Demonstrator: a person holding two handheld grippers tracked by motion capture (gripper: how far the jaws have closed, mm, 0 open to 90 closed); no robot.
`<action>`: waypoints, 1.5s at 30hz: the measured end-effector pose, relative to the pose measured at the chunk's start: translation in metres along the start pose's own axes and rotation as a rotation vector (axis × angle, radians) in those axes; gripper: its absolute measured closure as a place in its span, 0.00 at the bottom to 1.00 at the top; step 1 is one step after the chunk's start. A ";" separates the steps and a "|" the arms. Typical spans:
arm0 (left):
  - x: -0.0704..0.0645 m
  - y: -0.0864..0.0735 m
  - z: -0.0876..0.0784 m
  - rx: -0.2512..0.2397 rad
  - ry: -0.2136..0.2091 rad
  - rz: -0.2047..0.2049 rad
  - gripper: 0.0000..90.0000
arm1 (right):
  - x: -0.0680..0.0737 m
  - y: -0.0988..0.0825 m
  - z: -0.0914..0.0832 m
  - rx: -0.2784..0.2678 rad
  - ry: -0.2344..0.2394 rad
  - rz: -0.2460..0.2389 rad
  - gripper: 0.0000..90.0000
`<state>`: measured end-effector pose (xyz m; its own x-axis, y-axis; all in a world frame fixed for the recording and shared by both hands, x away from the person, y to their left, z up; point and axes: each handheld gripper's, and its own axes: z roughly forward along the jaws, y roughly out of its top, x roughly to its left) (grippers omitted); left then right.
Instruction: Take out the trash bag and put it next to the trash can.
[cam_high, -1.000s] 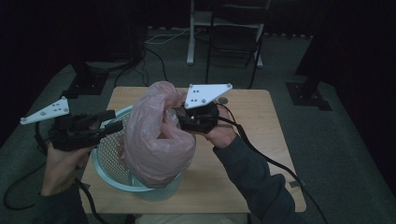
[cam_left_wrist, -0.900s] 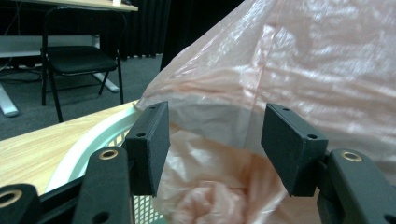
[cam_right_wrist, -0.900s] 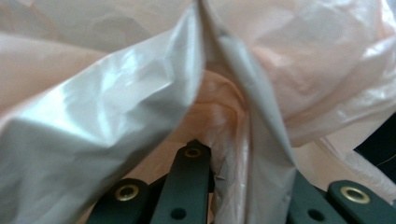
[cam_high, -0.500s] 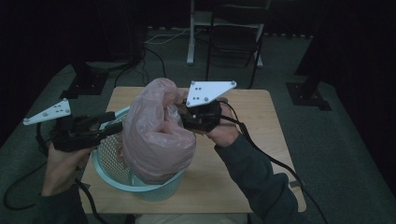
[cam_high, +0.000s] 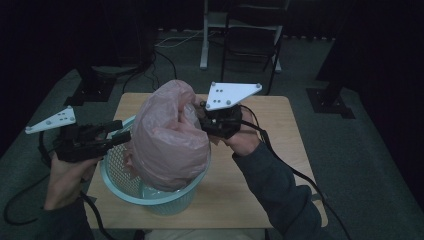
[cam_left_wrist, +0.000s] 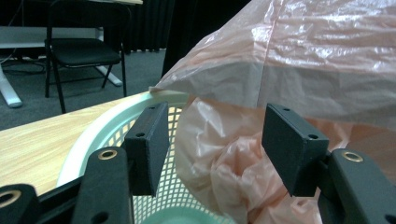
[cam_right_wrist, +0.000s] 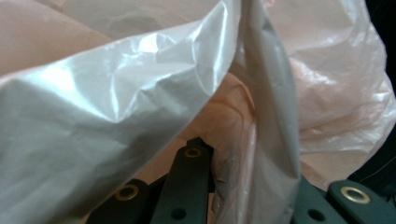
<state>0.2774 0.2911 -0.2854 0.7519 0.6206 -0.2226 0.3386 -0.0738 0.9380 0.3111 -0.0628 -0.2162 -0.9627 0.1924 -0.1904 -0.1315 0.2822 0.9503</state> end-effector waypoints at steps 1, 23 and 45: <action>0.000 0.000 0.000 0.000 -0.001 -0.002 0.46 | 0.000 0.000 -0.001 -0.001 -0.003 0.000 0.99; 0.000 -0.001 0.000 0.008 -0.002 -0.002 0.46 | -0.006 -0.011 -0.001 0.084 -0.090 -0.040 0.98; 0.000 -0.001 0.002 0.016 -0.007 -0.005 0.46 | -0.006 0.004 -0.043 0.016 -0.133 -0.043 0.98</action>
<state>0.2785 0.2894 -0.2870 0.7539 0.6158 -0.2289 0.3511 -0.0832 0.9326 0.3061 -0.1029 -0.2011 -0.9163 0.3021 -0.2628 -0.1673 0.3073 0.9368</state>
